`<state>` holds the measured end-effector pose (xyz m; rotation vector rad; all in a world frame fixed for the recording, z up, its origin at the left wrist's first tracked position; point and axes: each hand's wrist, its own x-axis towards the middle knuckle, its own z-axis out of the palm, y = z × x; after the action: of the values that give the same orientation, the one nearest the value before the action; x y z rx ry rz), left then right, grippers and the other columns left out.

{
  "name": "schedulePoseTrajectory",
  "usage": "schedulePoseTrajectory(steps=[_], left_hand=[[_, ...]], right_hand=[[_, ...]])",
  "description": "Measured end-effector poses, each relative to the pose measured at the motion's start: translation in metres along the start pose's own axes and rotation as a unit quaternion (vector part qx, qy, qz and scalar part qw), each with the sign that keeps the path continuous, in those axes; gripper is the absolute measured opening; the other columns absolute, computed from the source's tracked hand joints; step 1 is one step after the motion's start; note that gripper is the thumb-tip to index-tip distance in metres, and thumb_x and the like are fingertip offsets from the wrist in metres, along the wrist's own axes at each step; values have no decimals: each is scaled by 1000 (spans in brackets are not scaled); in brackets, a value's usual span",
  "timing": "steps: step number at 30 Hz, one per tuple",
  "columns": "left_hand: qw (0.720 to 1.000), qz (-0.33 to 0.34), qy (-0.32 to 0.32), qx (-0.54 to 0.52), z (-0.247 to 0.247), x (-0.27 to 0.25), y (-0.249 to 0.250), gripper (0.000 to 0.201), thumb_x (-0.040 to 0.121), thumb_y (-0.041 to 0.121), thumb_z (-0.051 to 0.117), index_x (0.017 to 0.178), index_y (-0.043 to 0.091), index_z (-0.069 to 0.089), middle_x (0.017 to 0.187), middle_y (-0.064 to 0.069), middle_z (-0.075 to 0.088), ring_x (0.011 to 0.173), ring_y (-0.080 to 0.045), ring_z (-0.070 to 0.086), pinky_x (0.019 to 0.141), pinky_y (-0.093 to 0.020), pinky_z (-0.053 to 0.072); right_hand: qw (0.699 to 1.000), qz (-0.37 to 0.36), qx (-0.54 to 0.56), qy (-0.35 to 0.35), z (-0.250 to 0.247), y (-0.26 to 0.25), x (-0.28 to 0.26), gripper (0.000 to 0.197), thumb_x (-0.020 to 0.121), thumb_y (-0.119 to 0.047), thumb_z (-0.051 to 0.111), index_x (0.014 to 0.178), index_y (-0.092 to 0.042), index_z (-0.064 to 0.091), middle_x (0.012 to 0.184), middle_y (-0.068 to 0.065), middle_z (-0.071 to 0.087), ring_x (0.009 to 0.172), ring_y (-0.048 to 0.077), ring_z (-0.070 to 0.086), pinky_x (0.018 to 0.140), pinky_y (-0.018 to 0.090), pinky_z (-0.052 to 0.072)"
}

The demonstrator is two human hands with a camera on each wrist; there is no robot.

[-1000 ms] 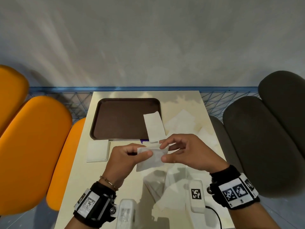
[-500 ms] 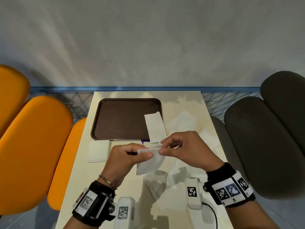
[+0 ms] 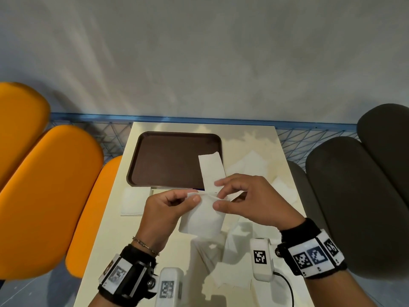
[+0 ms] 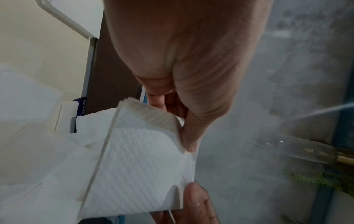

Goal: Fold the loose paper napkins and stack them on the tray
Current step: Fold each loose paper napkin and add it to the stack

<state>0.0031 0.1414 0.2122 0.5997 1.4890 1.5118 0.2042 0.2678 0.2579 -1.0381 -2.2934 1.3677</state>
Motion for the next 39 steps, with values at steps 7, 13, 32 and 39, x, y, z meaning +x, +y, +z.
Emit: schedulePoseTrajectory(steps=[7,13,32,39], left_hand=[[1000,-4,18,-18,-1,0,3,25,69,17,88,93,11,85,96,-10,81,87,-16,75,78,-24,61],[999,-10,30,-27,5,-6,4,19,84,7,82,103,12,82,95,-10,81,86,-17,75,78,-25,62],[995,36,8,92,12,-11,-5,38,95,23,72,131,35,68,98,22,78,100,4,71,84,-14,57],[1000,4,-15,6,12,-14,2,42,99,19,68,137,33,61,99,-8,82,105,-18,76,95,-31,56]], right_hand=[[994,37,98,1,2,6,2,12,84,-26,90,90,-16,86,87,0,82,83,19,79,85,37,64],[989,51,126,50,6,6,1,19,80,-26,93,82,-10,83,82,5,81,75,29,78,80,49,66],[989,63,90,95,14,7,-6,19,77,-32,95,78,-17,83,76,-1,79,64,18,75,64,28,63],[965,95,244,9,19,15,-9,44,80,-17,92,117,-19,69,105,5,81,98,27,78,92,37,63]])
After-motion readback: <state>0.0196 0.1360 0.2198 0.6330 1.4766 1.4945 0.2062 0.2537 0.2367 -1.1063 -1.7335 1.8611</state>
